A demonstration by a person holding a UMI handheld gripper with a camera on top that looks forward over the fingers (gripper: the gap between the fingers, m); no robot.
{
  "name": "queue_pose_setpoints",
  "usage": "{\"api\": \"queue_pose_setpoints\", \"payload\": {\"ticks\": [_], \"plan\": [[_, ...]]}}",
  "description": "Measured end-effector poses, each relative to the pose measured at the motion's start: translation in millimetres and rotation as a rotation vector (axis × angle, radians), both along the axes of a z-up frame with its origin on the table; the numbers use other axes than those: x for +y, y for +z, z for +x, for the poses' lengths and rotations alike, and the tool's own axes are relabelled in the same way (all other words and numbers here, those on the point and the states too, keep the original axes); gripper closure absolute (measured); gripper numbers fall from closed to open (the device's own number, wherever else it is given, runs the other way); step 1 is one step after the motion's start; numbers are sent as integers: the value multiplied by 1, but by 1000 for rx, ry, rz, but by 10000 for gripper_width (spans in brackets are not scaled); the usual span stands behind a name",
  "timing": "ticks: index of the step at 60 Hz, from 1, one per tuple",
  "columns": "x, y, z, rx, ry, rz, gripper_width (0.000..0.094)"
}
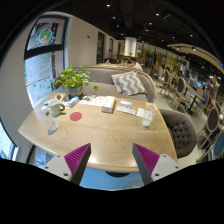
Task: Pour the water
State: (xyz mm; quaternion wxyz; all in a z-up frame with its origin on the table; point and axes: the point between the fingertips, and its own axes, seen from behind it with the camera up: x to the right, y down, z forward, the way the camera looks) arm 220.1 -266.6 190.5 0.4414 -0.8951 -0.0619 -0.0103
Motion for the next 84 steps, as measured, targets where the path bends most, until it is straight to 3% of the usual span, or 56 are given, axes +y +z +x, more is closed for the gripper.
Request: {"api": "queue_pose_setpoints", "payload": {"ticks": [17, 40, 52, 68, 76, 82, 84], "plan": [[-20, -32, -57, 8, 6, -51, 82], [-22, -87, -258, 46, 32, -77, 76], [34, -98, -353, 139, 5, 3, 75], [139, -131, -385, 133, -92, 100, 79], [176, -148, -377, 99, -154, 121, 146], [190, -159, -377, 80, -158, 123, 279], [194, -162, -377, 69, -152, 125, 363]]}}
